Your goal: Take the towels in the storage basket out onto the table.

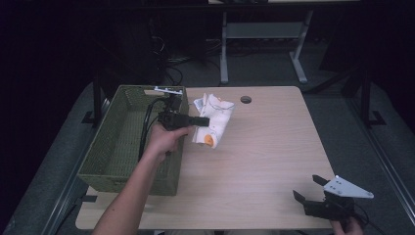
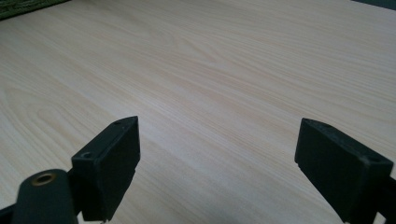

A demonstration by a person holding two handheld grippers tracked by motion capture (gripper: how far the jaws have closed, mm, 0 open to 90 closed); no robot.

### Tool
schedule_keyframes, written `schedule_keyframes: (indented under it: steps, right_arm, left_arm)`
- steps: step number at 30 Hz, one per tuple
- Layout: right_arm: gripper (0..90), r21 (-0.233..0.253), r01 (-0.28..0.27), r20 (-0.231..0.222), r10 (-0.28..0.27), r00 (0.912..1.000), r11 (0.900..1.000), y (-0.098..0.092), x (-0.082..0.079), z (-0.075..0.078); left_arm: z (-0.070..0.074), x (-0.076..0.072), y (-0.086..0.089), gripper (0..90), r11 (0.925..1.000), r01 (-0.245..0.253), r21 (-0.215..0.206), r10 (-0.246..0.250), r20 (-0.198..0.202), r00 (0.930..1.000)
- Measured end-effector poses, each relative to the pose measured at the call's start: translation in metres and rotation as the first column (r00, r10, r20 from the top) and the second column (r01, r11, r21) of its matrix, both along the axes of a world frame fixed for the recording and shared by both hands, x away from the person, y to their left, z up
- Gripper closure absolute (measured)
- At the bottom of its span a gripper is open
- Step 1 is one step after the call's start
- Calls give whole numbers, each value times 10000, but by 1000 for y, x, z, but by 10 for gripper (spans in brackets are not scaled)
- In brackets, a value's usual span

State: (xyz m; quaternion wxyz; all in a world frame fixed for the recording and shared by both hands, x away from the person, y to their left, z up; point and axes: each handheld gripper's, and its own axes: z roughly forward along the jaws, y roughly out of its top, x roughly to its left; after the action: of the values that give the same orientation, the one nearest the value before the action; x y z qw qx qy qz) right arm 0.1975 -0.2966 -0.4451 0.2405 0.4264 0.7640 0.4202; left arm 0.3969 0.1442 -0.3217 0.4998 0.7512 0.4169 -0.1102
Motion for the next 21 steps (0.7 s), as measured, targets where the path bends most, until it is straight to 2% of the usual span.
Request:
schedule_keyframes:
  steps: [14, 19, 21]
  right_arm:
    - [138, -108, -167, -36, 167, 9999, 9998, 2, 0, 0]
    - [139, -89, -179, -83, 178, 9998, 9998, 4, 1, -1]
    - [138, -66, -185, -80, 184, 9998, 9998, 4, 1, -1]
  left_arm:
    - [-23, 5, -39, 793, 9983, 579, 81, -576, -281, 9979]
    - [-31, 8, -50, 793, 9993, 363, 114, -360, -281, 9990]
    - [-35, 9, -55, 793, 9991, 342, 251, -335, -270, 9991]
